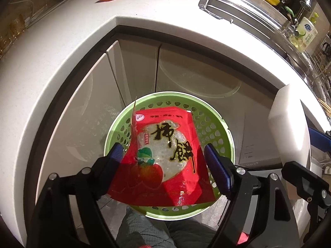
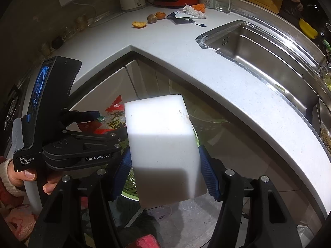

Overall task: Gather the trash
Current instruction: 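Carry both items over the green basket and open the left tool to drop the packet, then open the right tool to drop the white sponge into the basket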

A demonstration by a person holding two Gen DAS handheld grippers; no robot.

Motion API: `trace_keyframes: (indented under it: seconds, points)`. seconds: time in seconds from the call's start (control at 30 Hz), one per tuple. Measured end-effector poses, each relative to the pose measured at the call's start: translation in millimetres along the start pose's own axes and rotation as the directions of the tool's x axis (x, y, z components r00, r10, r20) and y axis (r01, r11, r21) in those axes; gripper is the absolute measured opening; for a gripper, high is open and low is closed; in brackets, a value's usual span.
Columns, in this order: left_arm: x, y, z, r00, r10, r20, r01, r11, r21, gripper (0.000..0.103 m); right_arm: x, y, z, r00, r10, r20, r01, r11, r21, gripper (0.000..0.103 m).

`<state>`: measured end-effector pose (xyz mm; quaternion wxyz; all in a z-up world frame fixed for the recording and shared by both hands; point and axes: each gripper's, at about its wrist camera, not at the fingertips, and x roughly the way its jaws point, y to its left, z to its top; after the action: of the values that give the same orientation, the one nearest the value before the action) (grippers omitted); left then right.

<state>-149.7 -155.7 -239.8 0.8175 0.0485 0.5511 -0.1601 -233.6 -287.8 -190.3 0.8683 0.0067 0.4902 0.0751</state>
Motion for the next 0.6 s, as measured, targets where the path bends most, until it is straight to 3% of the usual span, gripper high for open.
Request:
trace_keyframes:
  seconds: [0.6]
  points:
    - [-12,8,0,0.999,-0.031,0.024,0.031,1.0,0.001,0.09,-9,-1,-1,1.0,-0.024,0.013,0.024,0.999,0.022,0.064]
